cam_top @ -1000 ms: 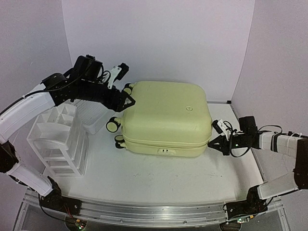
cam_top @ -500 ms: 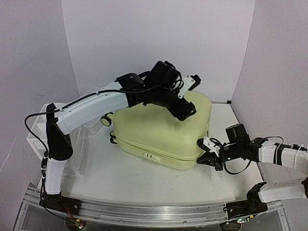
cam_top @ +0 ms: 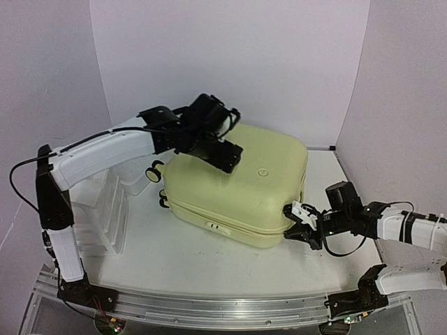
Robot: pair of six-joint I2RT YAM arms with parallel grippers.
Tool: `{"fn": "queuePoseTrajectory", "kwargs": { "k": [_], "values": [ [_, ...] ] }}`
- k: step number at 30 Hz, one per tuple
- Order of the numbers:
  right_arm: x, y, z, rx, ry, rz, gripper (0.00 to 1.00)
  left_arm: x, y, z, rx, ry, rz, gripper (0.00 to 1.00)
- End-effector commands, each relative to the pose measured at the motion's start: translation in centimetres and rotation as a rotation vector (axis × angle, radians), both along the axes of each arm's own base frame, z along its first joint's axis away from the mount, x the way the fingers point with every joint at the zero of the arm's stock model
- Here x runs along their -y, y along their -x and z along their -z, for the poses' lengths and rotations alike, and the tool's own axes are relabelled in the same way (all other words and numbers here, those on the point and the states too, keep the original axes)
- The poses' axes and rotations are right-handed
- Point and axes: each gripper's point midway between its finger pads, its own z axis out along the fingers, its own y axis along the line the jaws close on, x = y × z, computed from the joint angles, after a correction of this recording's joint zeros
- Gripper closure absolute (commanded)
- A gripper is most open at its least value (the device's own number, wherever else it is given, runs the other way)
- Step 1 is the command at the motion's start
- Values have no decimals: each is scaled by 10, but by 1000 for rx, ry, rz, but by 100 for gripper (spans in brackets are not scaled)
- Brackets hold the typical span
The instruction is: Open, take out, and arrange the luggage
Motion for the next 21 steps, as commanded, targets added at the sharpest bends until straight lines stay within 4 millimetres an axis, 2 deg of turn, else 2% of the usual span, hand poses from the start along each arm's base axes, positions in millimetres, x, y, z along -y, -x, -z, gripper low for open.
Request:
{"fn": "queuePoseTrajectory", "kwargs": {
  "k": [1,2,4,7,10,13,18,21],
  "values": [
    [5,-2,2,-12,24,35,100,-110,-8,-67,-143,324,-430,7],
    [4,-2,1,-17,20,30,100,-126,-10,-62,-193,360,-491,2],
    [1,-1,-2,-21,12,21,100,-160,-14,-58,-266,457,-628,1],
    [2,-2,-3,-7,15,22,100,-189,-20,-46,-340,536,-797,1],
    [4,-1,-4,10,19,21,100,-197,-26,-40,-391,574,-920,0],
    [7,0,-3,16,31,22,100,-208,-31,-20,-439,578,-1067,1],
    [9,1,-5,31,40,21,100,-228,-26,14,-521,486,-1375,0],
    [8,2,-5,29,35,11,100,-232,-32,33,-533,489,-1478,1]
  ]
}}
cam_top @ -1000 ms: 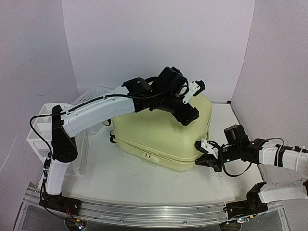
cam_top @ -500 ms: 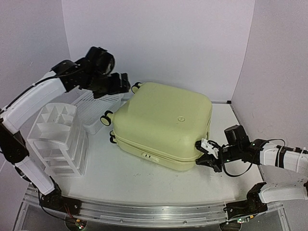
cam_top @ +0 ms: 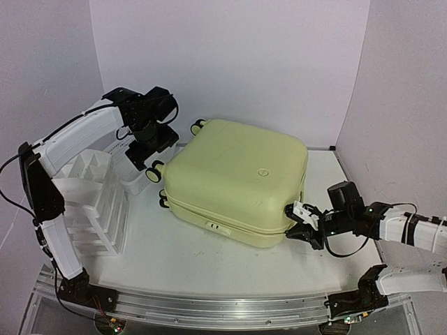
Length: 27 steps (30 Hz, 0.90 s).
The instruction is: Open, take out, and arrange the luggage
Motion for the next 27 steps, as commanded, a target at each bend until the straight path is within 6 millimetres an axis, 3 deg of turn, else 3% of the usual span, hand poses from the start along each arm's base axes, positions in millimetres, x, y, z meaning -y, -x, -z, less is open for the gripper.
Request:
{"fn": "queuePoseTrajectory", "kwargs": {
  "k": [1,11,17,27],
  "values": [
    [3,3,-3,4,18,-5,100,-27,5,9,-75,0,-237,1],
    [5,2,0,3,26,5,100,-7,-3,46,-185,48,-290,17],
    [5,2,-4,10,17,15,100,-3,-12,51,-185,46,-286,22],
    [12,-1,9,-12,51,65,100,-7,-9,75,-226,6,-287,52]
  ]
}}
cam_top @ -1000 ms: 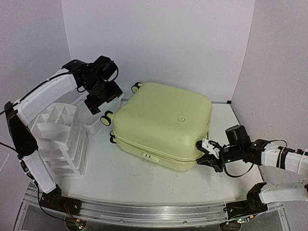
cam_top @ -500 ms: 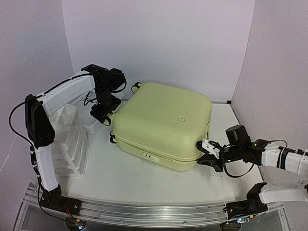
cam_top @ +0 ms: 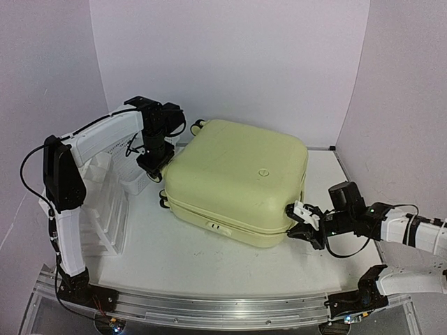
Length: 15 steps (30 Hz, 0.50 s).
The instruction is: Open, take out, and arrange the luggage
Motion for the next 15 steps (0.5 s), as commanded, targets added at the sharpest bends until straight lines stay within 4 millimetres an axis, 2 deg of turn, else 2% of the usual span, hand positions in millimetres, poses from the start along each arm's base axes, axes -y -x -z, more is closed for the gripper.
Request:
{"fn": "queuePoseTrajectory", "kwargs": {
  "k": [1,9,15],
  "values": [
    [10,0,12,-21,42,51,100,-5,-1,4,5,-24,2,53],
    [24,-8,11,18,12,176,100,-19,-1,8,12,-69,14,75],
    [46,-36,8,69,12,375,100,-28,3,11,12,-109,31,86]
  ]
}}
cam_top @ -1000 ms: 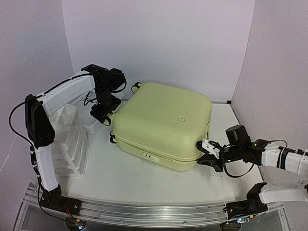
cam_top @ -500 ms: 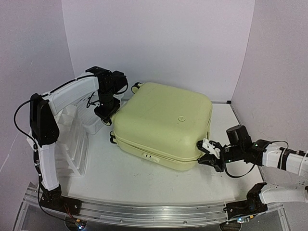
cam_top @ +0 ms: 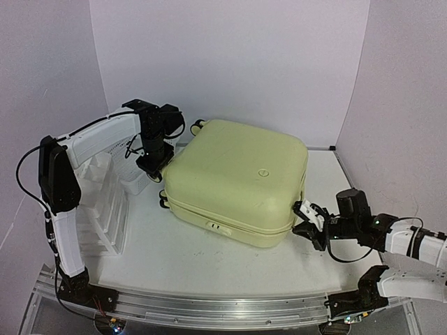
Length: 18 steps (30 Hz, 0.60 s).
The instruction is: Open, take out, and arrange the luggage
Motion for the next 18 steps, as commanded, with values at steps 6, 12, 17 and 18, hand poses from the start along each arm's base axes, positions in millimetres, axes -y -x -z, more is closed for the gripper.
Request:
{"fn": "queuePoseTrajectory", "kwargs": {
  "k": [6,12,17,18],
  "values": [
    [47,-52,-6,-29,-51,264,100,-35,8,13,-27,-183,102,92],
    [71,-89,-10,-31,-82,217,100,-40,6,8,2,-263,214,96],
    [73,-123,-28,-26,-177,139,100,-39,5,4,27,-323,323,96],
    [73,-128,-30,-9,-170,124,100,-38,4,3,33,-329,340,96]
  ]
}}
